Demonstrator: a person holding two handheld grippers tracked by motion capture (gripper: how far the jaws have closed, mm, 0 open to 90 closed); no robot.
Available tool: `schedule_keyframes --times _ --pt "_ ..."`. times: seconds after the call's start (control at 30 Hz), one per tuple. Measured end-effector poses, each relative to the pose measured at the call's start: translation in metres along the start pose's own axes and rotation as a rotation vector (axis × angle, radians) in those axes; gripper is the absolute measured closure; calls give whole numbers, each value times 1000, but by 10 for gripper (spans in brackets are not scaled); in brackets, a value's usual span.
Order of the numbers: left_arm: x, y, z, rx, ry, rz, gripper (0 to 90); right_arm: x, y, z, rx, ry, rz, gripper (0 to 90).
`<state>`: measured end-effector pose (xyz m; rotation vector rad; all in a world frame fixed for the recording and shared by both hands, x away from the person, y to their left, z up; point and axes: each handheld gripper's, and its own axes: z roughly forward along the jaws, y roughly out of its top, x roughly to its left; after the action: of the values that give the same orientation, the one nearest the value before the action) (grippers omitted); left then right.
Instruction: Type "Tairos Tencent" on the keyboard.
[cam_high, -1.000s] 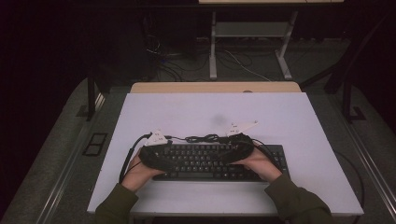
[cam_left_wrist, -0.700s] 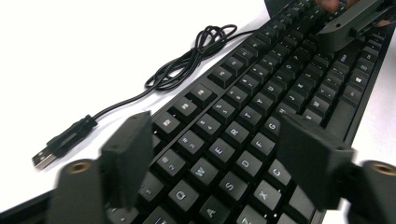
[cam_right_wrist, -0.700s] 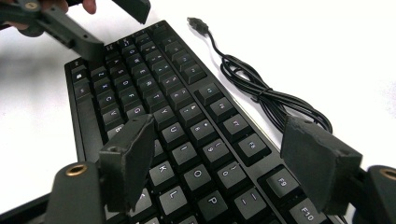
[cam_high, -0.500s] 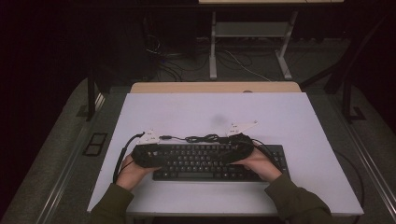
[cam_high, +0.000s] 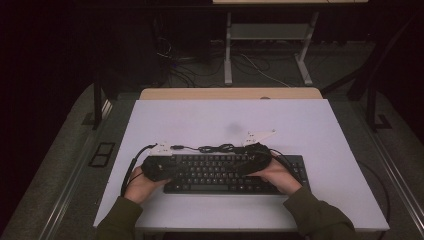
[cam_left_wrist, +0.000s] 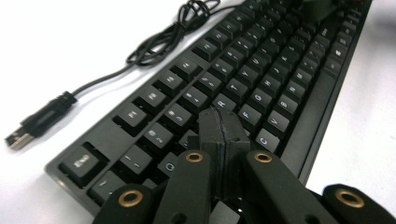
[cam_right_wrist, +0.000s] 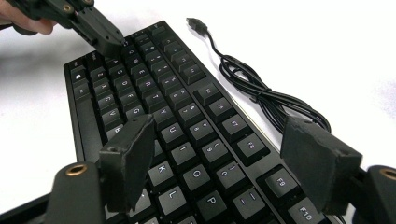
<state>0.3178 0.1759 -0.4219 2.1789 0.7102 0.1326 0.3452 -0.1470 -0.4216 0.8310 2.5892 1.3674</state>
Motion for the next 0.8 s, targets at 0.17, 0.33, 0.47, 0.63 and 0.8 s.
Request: schedule_keyframes --times 0.17,0.33,0.47,0.63,0.8 --pt "-1 0 4 20 -13 9 894 0 0 0 1 1 0 256" --pt "-2 -1 7 32 -19 11 894 0 0 0 1 0 -1 256" --pt "-2 -2 9 40 -18 12 894 0 0 1 2 0 0 256" --pt "-1 -2 9 43 -20 10 894 1 0 1 5 2 -1 256" --pt "-1 -2 10 47 -24 8 894 0 0 1 6 0 -1 257"
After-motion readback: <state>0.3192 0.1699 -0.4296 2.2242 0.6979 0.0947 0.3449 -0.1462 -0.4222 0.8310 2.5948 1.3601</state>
